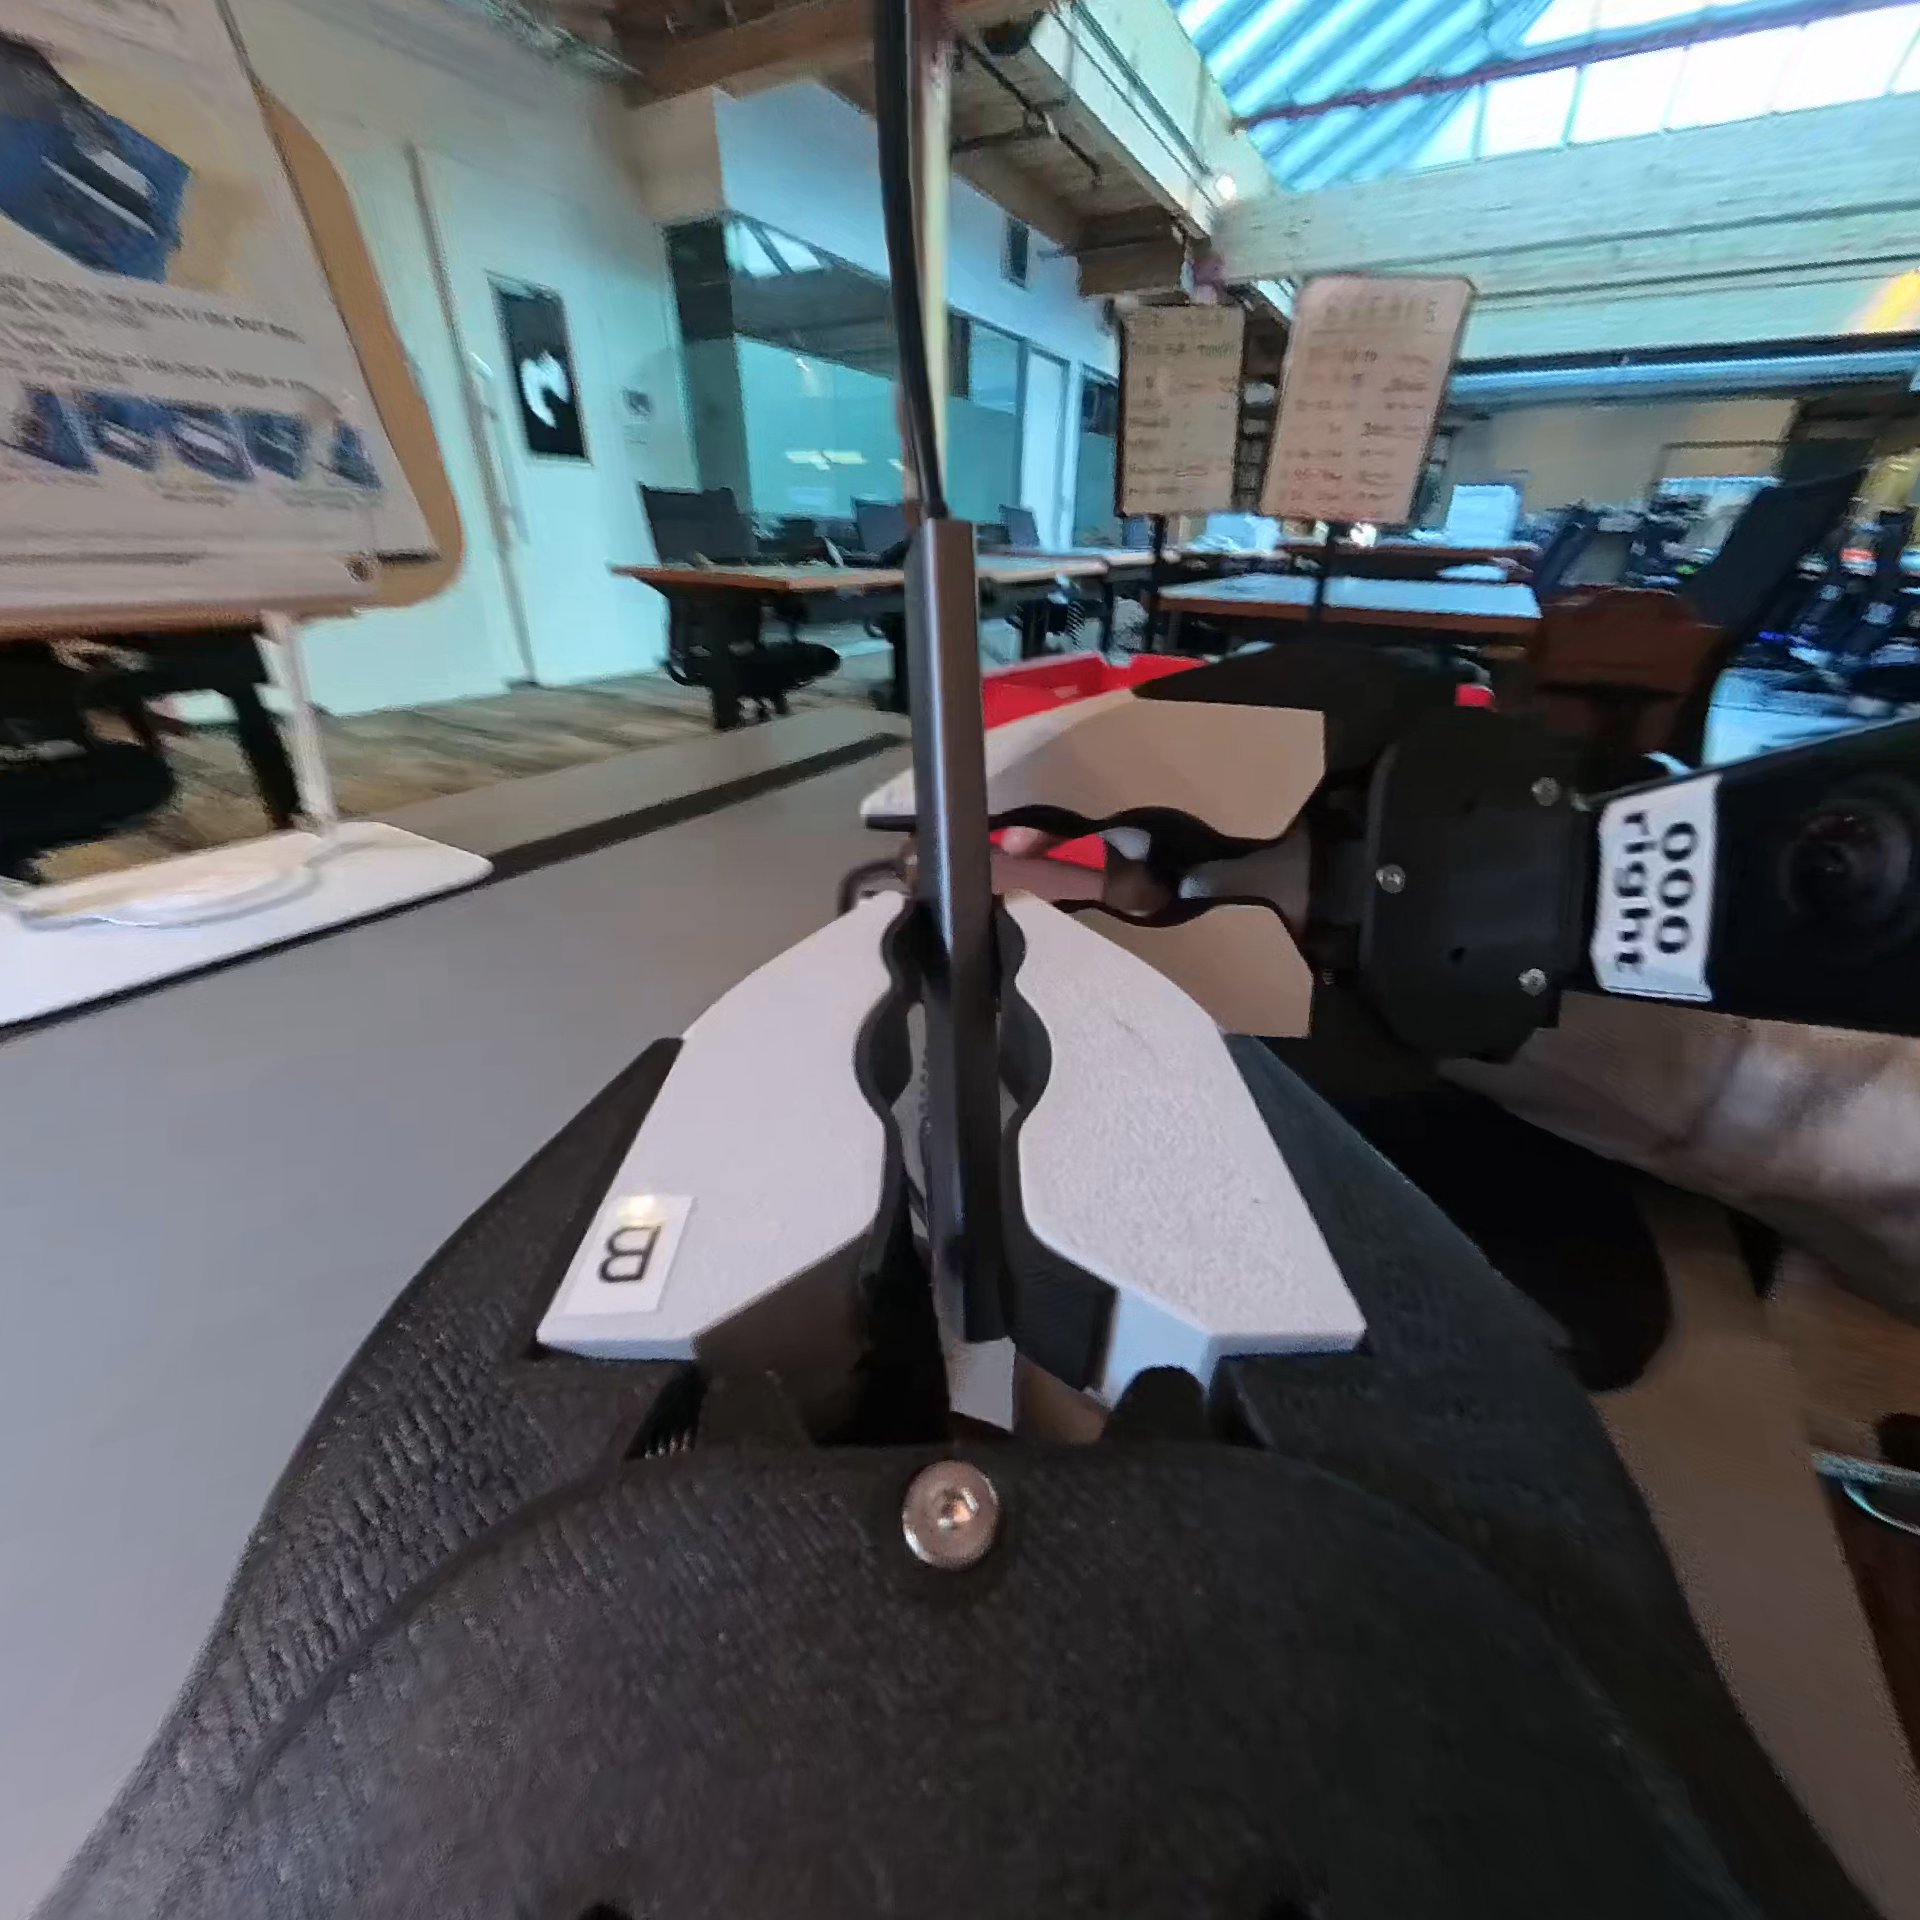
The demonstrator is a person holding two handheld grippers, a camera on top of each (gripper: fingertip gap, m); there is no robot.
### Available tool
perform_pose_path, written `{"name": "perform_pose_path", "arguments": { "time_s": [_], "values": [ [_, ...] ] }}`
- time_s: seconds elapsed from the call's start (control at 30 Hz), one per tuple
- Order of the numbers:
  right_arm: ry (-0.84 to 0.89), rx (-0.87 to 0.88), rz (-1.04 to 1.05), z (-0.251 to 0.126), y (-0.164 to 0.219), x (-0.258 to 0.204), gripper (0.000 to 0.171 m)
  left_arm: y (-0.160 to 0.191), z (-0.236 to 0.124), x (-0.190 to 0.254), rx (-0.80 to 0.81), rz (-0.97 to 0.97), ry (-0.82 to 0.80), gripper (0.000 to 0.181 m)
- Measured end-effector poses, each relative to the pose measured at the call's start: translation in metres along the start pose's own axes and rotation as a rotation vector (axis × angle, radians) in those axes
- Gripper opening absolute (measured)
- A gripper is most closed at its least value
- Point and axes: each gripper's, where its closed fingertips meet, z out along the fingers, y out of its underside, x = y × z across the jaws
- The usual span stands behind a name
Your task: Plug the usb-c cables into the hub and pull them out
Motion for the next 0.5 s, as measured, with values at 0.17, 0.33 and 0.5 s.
{"name": "perform_pose_path", "arguments": {
  "time_s": [0.17, 0.33, 0.5],
  "values": [
    [-0.08, -0.013, 0.283, 0.007, -0.006, -0.013, 0.013, -0.013, -0.012, -0.011, 0.082, 0.089, -0.145, 0.01],
    [-0.162, -0.024, 0.539, 0.009, -0.005, -0.019, 0.013, -0.014, -0.013, -0.012, 0.078, 0.194, -0.212, 0.009],
    [-0.137, -0.082, 0.511, 0.014, 0.001, -0.023, 0.013, -0.012, -0.012, -0.016, 0.054, 0.239, -0.26, 0.009]
  ]
}}
